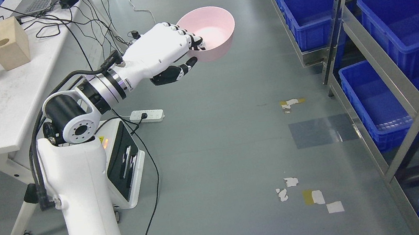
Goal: Stack pink IKEA bowl on shelf middle layer
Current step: 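Hold the pink bowl in the left hand while driving to the other shelf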
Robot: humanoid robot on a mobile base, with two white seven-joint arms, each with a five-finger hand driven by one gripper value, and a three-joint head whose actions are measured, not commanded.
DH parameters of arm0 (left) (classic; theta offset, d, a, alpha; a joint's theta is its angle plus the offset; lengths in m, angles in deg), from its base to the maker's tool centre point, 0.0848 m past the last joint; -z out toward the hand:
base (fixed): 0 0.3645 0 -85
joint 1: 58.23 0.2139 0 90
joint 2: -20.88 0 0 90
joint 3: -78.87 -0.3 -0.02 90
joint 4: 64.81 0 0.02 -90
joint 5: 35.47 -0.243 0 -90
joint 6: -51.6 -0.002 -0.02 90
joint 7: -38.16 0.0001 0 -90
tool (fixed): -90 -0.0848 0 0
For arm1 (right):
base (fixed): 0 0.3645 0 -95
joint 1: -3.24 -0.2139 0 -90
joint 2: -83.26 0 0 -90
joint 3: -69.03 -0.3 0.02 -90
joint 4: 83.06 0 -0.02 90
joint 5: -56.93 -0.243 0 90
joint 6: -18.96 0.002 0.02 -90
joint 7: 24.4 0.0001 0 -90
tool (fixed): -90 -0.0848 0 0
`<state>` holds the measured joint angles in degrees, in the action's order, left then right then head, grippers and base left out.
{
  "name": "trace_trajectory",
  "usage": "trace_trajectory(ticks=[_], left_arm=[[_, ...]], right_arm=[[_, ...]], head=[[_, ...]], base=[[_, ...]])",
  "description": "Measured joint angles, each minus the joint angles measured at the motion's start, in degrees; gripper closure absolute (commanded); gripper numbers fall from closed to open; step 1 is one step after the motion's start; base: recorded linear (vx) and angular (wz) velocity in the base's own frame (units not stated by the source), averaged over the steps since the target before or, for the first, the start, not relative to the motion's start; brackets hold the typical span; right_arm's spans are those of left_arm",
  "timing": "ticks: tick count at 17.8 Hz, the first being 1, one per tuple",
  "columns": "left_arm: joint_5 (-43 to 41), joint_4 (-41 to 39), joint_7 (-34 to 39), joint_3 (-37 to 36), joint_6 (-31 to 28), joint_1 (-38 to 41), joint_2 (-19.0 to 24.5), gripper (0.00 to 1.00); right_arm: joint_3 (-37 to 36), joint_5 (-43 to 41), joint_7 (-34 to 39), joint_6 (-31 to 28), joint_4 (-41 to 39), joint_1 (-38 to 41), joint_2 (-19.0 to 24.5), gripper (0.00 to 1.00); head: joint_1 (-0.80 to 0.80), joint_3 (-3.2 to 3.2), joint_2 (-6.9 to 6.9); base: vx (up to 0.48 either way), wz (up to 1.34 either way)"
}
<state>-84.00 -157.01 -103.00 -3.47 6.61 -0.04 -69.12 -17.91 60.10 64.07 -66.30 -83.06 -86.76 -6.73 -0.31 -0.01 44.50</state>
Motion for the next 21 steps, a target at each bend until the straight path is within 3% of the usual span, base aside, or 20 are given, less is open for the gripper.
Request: trace_trajectory(ticks=[14,21], left_arm=[[0.8,0.4,0.0,0.8,0.0,-1.7,0.0,0.96],[0.9,0.9,0.0,0.9,0.0,-1.9,0.0,0.96]], right_arm=[[0.0,0.0,0.0,0.0,0.0,0.0,0.0,0.00],[0.0,0.0,0.0,0.0,0.0,0.0,0.0,0.00]], head=[[0.00,0.00,0.00],[0.00,0.00,0.00]], base=[[0.245,0.11],[0.137,-0.32]])
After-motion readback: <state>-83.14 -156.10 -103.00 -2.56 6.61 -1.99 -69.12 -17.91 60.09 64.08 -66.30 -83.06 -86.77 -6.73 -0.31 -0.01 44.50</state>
